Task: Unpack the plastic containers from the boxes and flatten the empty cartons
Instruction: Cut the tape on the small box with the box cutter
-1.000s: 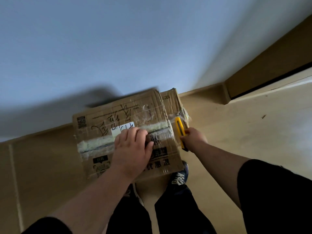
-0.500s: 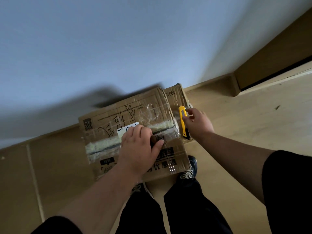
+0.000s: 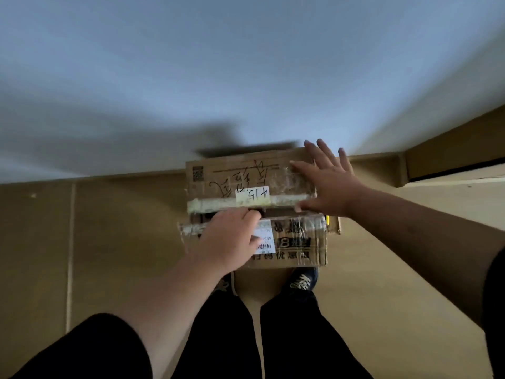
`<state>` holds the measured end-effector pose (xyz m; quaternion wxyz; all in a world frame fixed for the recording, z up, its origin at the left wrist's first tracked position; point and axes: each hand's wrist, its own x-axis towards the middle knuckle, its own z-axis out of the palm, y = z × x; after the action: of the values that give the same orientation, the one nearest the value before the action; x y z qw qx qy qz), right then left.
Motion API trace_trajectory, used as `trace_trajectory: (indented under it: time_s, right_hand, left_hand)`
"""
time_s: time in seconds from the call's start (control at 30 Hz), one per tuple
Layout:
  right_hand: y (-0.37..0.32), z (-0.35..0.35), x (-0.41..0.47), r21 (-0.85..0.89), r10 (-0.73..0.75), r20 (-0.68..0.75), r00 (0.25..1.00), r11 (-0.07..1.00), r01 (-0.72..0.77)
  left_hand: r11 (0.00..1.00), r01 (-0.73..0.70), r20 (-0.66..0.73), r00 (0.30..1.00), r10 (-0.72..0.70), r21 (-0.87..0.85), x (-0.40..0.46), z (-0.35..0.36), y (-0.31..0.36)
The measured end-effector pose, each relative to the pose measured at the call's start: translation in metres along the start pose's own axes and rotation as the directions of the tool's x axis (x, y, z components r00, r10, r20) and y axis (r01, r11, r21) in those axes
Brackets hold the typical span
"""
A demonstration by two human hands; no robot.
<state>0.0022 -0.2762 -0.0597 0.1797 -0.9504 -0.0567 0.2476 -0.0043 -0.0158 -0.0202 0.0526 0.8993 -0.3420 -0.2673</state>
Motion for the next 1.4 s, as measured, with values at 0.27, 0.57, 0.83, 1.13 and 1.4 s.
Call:
trace_trajectory:
  time_s: [0.27,0.57,0.83,1.13,1.4]
  right_hand:
    - [-0.038,0.001,0.007,-0.351,0.06,0.146,0.987,0.936,-0.005]
    - [-0.04,-0.001,0.007,-0.398,0.03,0.079,0.996,0.917,0.004]
    - [-0.039,-0.027,-0.009,-0.271,-0.005,-0.075,0.997,0.962,-0.016]
    - [-0.039,-0.065,0.026,0.56,0.566,-0.41,0.715,0.775,-0.292]
    - [-0.069,-0.03,0.063,0.497,0.521,-0.293,0.802,0.799,-0.338]
  left_hand:
    - [1.0,-0.011,0.234,0.972,0.015,-0.018,-0.042,-0.029,-0.001]
    - [0.969,0.057,0.058,0.997,-0.044,-0.24,-0.082,-0.02,-0.036]
    - [0.981,0.054,0.278,0.961,0.0,-0.185,-0.055,-0.027,-0.031]
    - [0.983,0.114,0.459,0.888,-0.034,-0.148,-0.063,0.01,-0.036]
    - [0.999,0.045,0.234,0.971,-0.044,0.004,-0.055,0.043,-0.037]
